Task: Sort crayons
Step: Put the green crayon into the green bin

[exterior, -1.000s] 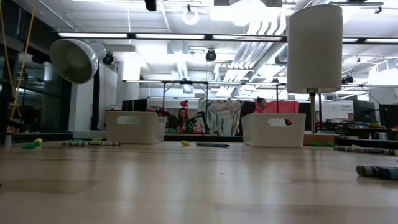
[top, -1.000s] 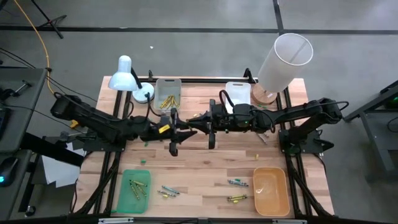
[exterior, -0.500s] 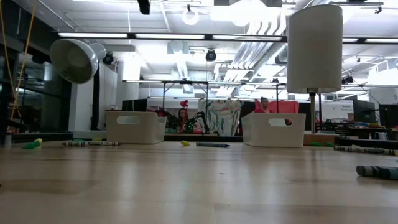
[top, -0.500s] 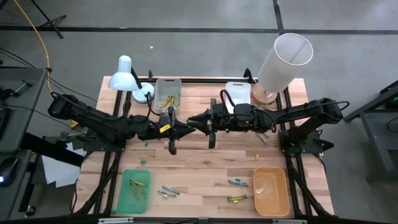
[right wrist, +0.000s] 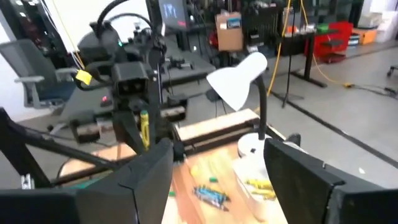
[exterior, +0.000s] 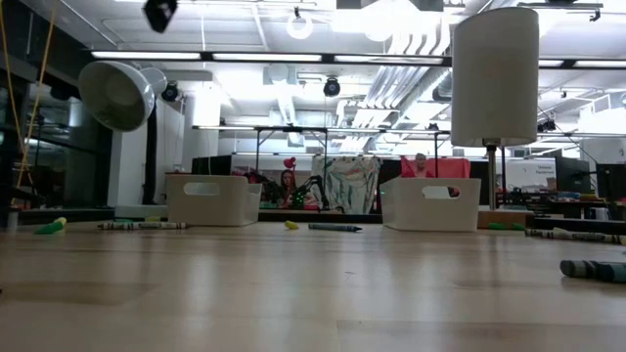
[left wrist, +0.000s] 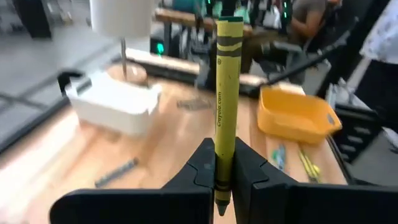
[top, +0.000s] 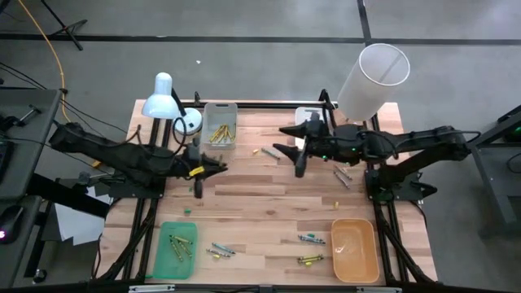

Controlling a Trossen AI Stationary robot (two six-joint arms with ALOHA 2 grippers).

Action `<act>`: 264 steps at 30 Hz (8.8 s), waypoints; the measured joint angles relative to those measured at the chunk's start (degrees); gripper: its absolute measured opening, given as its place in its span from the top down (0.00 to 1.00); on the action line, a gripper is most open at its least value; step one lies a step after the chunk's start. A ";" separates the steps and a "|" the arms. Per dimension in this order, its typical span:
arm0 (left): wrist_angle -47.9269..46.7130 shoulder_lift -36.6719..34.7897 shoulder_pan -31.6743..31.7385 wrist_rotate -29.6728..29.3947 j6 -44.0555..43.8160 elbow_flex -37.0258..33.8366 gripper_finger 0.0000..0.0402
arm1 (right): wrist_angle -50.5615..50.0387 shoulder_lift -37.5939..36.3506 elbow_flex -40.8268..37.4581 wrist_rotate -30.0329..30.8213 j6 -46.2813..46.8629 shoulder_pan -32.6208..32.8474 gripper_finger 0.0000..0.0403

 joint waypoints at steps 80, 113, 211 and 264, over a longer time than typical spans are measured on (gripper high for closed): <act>-21.07 1.65 -28.36 -26.84 -52.41 8.04 0.62 | -12.21 4.70 -0.02 -6.30 7.57 -0.79 0.39; 11.11 10.10 5.76 5.98 0.57 7.97 0.69 | -9.05 4.20 0.02 -10.94 7.49 2.34 0.39; 6.81 10.05 5.75 0.93 1.03 7.99 0.68 | -27.92 39.13 -3.34 -20.76 32.81 32.94 0.85; 25.36 16.29 5.44 8.20 4.11 7.99 0.68 | 8.58 13.04 1.42 -3.54 -0.56 4.45 1.00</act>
